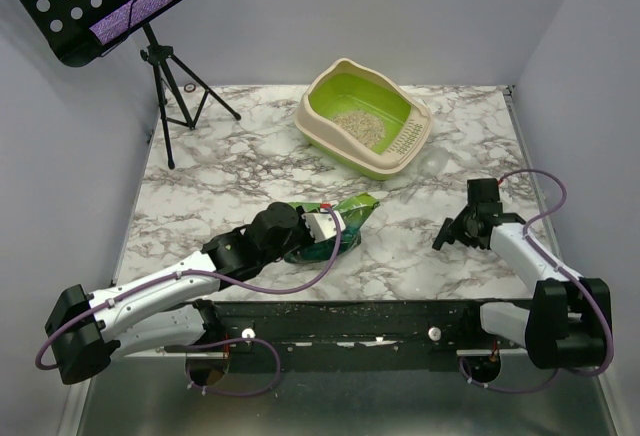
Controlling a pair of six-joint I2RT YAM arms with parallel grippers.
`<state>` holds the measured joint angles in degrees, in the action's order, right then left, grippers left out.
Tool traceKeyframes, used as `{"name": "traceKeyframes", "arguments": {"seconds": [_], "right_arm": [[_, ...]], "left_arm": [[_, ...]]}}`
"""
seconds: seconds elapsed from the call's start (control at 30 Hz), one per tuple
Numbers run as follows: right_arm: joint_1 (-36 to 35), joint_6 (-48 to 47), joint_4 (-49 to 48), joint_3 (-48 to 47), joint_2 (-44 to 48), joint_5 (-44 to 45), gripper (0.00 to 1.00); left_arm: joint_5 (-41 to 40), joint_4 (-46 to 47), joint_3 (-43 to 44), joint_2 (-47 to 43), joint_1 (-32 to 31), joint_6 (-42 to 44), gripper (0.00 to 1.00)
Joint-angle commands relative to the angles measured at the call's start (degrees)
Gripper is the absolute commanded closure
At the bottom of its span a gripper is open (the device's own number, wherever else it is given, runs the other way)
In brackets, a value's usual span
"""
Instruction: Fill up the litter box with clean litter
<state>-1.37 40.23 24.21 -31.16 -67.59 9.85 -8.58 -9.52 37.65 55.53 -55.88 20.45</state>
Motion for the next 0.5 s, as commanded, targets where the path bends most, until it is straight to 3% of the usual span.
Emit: {"name": "traceKeyframes", "arguments": {"seconds": [0.0,0.07,0.1,0.37,0.47], "right_arm": [[0.5,-0.6,-2.1,1.1,0.4,-1.1,0.83],[0.5,-0.6,-2.2,1.3,0.9,-1.1,0.97],[0.5,-0.6,-2.1,1.4,1.2,-1.1,1.0],[0.5,-2.0,-0.7,0.6,10.0,-3.4,1.0],[0.5,-3.7,1.6,-1.3,13.8,-3.0,1.0]], "left_arm": [[-2.1,-0.6,-0.5,0.3,0.4,-0.7,1.0],[-2.2,-0.7,-0.3,0.5,0.4,-0.7,1.0],[-2.2,-0.8,-0.3,0.5,0.4,-0.7,1.0],[-2.8,-0.4,-0.5,-1.1,0.4,-0.7,1.0],[-3.3,-0.8,0.1,-0.5,0.4,-0.7,0.95]]}}
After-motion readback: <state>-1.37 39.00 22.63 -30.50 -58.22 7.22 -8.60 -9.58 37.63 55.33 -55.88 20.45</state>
